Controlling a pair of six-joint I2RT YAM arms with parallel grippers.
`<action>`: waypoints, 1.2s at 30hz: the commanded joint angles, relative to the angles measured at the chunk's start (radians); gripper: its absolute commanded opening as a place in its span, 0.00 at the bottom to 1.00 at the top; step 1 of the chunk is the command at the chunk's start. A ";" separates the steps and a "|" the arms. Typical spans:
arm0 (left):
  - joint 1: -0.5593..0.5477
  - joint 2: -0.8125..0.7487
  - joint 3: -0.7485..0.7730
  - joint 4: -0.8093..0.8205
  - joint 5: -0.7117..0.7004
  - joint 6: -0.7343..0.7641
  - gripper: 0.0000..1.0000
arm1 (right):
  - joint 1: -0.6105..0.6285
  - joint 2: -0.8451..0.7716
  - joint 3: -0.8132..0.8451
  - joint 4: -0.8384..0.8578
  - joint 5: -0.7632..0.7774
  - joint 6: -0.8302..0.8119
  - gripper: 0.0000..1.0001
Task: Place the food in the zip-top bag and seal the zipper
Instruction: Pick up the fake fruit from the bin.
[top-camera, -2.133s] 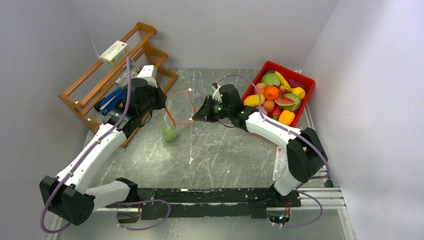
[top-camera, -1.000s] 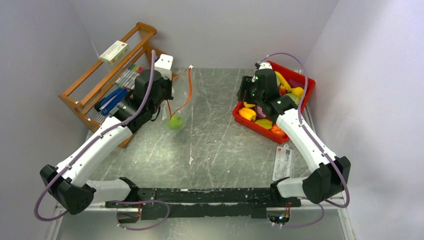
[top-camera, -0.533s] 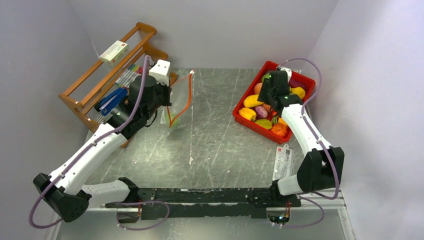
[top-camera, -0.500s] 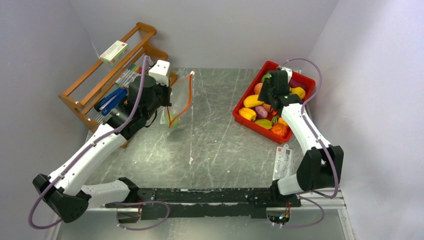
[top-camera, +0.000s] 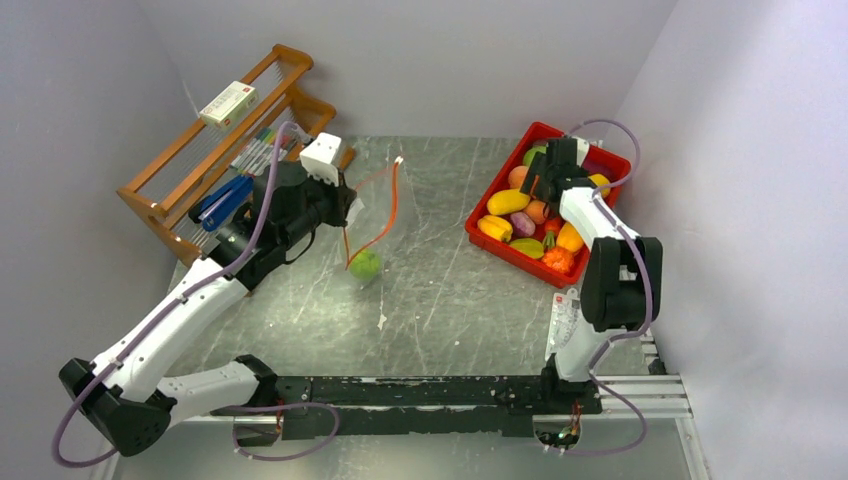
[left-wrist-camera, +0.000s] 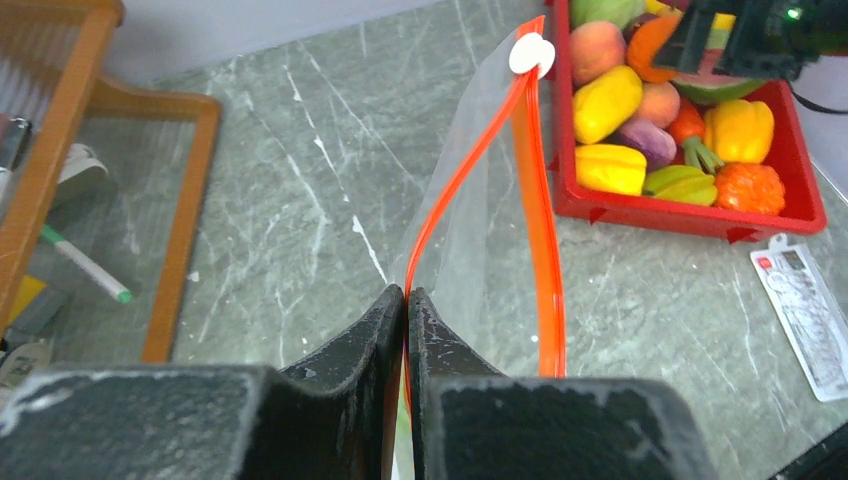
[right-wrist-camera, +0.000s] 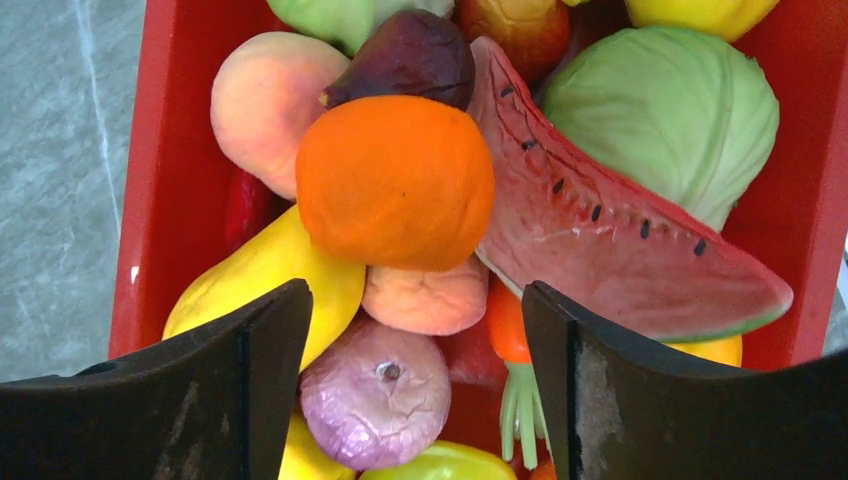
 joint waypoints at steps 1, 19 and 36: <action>-0.007 -0.034 -0.021 0.061 0.079 -0.004 0.07 | -0.020 0.037 0.061 0.045 -0.029 -0.040 0.82; -0.007 -0.052 -0.033 0.052 0.092 -0.019 0.07 | -0.060 0.191 0.153 0.054 -0.099 -0.086 0.76; -0.007 -0.041 -0.047 0.067 0.056 -0.044 0.07 | -0.011 -0.029 0.052 0.016 -0.200 -0.034 0.55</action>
